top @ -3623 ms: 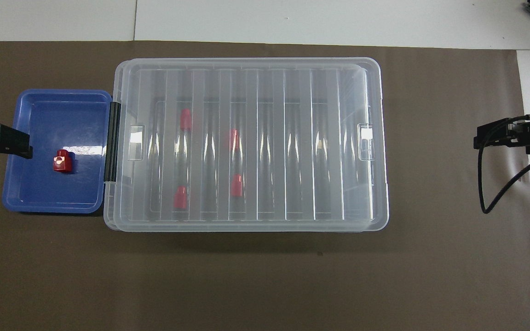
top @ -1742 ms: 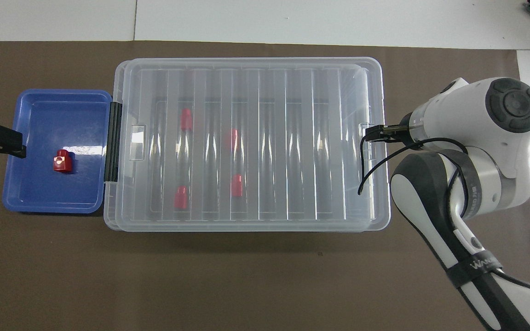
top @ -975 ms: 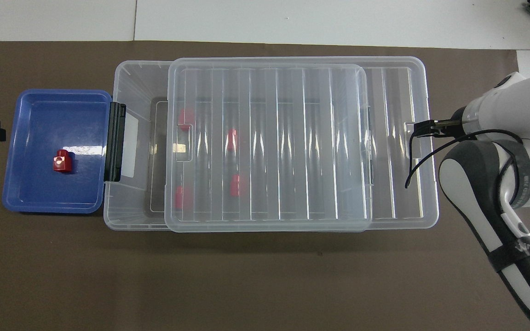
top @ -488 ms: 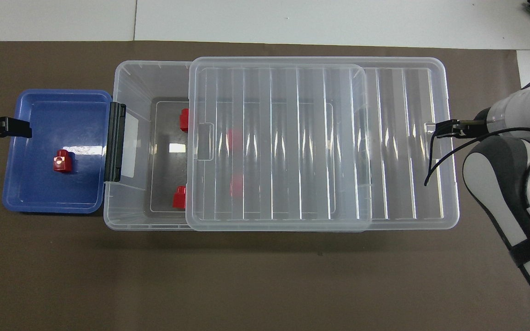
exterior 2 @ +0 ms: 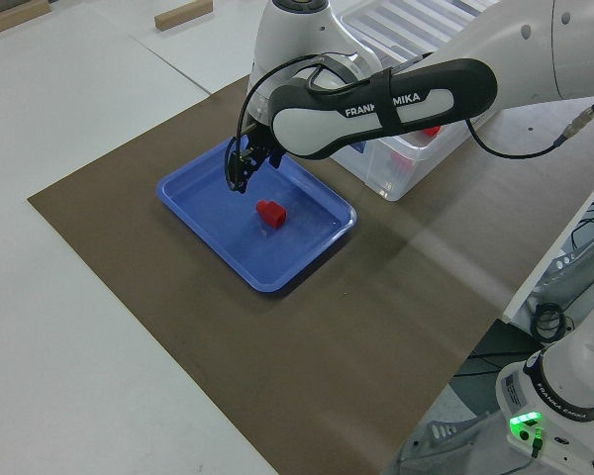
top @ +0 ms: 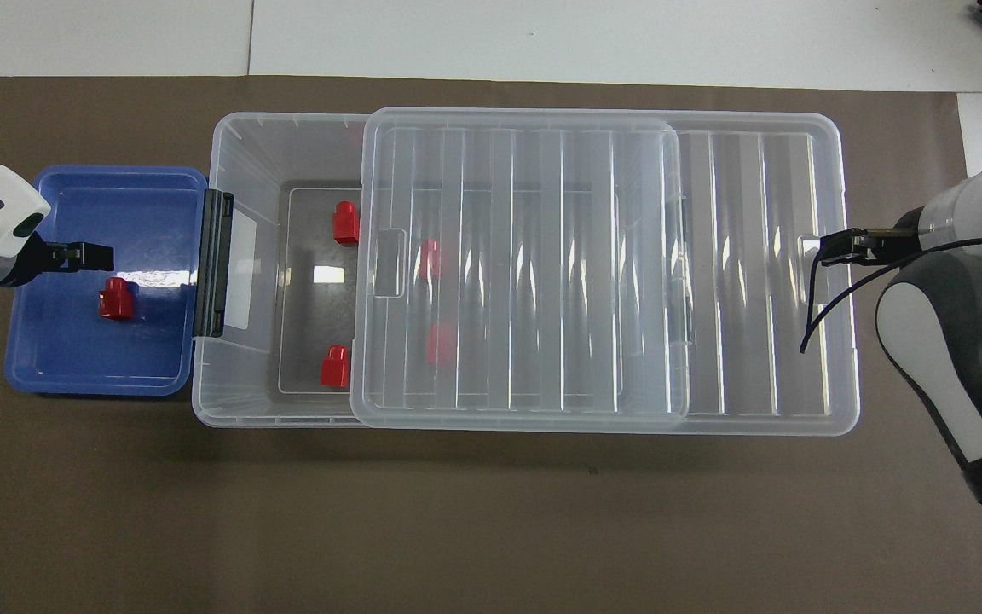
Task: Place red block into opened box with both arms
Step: 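Lower the left gripper onto the red block and grasp it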
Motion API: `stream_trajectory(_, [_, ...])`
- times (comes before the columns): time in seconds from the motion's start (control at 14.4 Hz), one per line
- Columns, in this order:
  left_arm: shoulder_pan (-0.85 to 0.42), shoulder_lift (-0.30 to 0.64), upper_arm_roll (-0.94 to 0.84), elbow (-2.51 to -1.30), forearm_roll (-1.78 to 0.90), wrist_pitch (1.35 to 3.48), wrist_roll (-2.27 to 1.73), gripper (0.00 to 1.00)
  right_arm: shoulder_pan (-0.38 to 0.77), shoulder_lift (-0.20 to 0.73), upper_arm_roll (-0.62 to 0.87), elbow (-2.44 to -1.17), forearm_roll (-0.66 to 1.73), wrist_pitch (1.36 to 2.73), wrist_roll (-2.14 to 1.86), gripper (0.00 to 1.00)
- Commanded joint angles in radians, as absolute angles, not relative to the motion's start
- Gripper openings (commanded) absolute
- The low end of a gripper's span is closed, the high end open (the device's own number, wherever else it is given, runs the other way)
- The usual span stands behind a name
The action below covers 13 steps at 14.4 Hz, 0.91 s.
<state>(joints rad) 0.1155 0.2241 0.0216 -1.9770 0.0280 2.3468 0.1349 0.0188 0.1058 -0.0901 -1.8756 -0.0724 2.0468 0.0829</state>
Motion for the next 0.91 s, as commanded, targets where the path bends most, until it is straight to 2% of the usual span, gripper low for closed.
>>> stream_trajectory(0.0, [0.127, 0.256, 0.015, -2.063, 0.023, 2.494, 0.143, 1.00, 0.005, 0.084, -0.092, -1.867, -0.098, 2.006, 0.075, 1.00])
stream_trajectory(0.77, [0.137, 0.264, 0.015, -2.117, 0.025, 2.513, 0.126, 1.00, -0.035, 0.078, -0.092, -1.868, -0.098, 1.997, 0.054, 1.00])
stream_trajectory(0.84, [0.133, 0.262, 0.015, -2.118, 0.025, 2.511, 0.105, 0.90, -0.035, 0.077, -0.092, -1.868, -0.098, 1.997, 0.054, 1.00])
